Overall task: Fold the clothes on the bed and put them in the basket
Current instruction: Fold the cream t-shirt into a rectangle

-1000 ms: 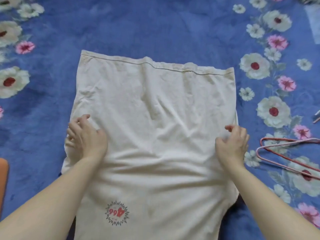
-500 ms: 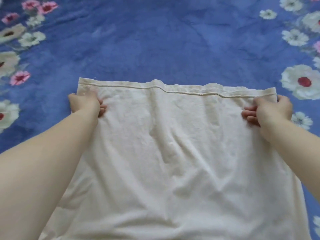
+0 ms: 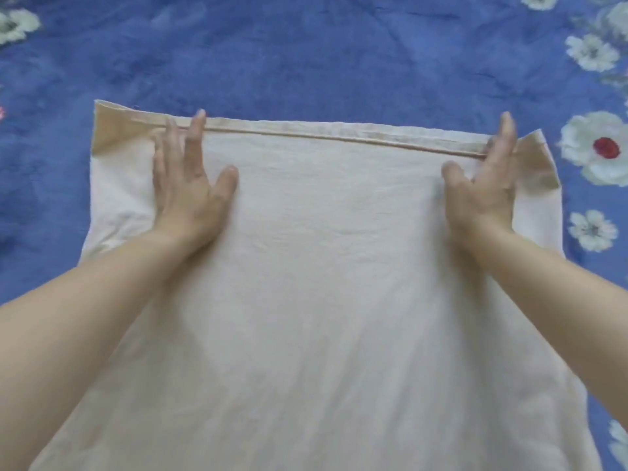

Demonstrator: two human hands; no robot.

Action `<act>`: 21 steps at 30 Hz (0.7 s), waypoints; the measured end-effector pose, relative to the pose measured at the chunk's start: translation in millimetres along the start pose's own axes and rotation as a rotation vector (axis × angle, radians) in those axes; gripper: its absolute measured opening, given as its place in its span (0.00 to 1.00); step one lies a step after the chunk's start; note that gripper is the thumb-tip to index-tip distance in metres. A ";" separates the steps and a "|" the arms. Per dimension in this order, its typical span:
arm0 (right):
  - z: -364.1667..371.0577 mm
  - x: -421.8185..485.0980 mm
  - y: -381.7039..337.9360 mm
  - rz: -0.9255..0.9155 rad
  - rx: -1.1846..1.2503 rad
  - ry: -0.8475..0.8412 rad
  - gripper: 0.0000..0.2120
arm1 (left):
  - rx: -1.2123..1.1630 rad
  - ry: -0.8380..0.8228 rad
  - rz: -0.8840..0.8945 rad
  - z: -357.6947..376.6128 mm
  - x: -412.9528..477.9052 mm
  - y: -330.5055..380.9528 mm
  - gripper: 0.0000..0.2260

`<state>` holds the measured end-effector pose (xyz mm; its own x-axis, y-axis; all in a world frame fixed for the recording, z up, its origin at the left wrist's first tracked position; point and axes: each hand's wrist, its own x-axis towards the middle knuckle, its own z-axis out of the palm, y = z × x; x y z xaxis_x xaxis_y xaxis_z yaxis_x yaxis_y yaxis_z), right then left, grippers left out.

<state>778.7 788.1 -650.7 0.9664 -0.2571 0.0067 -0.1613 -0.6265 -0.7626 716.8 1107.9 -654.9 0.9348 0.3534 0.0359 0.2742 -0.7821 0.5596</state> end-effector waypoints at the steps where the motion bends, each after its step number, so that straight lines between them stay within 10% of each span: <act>1: 9.2 -16.4 -5.8 -0.166 -0.127 -0.117 0.35 | 0.117 -0.055 0.054 10.3 -9.2 6.2 0.28; 4: 29.8 -35.5 -4.3 -0.434 -0.509 -0.384 0.28 | 0.266 -0.125 0.052 26.2 -16.9 9.1 0.23; 11: -42.6 10.3 62.1 -0.019 -0.885 -0.274 0.34 | 0.484 -0.146 -0.167 -19.2 -11.9 -51.7 0.28; 15: -38.6 -20.1 50.5 -0.038 -0.857 -0.175 0.32 | 0.454 -0.117 -0.273 -15.3 -37.0 -36.9 0.28; 21: 5.8 -177.5 8.2 -0.481 -0.636 -0.434 0.33 | 0.297 -0.162 0.052 13.8 -169.8 18.5 0.31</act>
<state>607.1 832.9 -661.9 0.9278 0.3564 -0.1108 0.3233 -0.9157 -0.2386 566.3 1026.3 -662.1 0.9663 0.2421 -0.0872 0.2572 -0.9206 0.2938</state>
